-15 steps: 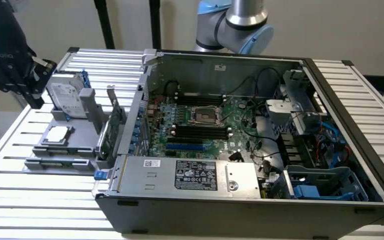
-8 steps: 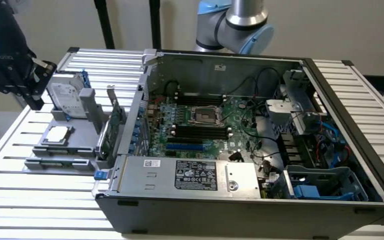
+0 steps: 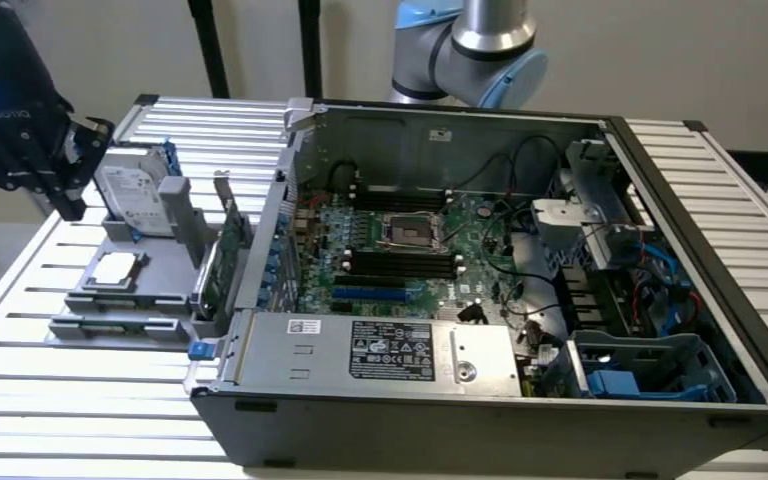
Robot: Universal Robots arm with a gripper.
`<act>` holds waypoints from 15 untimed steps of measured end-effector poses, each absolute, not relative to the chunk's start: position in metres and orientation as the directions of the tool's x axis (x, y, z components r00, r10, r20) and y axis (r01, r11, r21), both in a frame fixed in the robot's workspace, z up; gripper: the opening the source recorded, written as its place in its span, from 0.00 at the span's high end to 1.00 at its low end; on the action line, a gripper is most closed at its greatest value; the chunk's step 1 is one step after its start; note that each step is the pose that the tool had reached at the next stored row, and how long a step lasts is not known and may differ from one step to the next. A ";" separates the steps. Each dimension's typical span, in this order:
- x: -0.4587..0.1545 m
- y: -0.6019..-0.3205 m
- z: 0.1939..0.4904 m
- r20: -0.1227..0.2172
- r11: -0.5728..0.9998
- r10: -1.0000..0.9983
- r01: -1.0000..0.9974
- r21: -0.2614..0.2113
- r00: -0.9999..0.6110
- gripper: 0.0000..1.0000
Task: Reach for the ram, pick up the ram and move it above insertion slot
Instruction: 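Pick up the ram and move it above insertion slot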
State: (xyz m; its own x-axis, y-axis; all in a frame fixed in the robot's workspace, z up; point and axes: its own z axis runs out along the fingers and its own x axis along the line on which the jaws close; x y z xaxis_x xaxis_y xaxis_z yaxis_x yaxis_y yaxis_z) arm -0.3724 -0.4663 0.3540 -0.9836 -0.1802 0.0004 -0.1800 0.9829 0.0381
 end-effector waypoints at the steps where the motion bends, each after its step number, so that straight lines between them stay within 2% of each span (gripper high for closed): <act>1: -0.372 -0.466 0.354 0.000 0.980 -0.197 -0.197 0.038 -0.980 0.89; 15: -0.372 -0.466 0.353 0.000 0.898 -0.438 -0.438 0.038 -0.899 0.89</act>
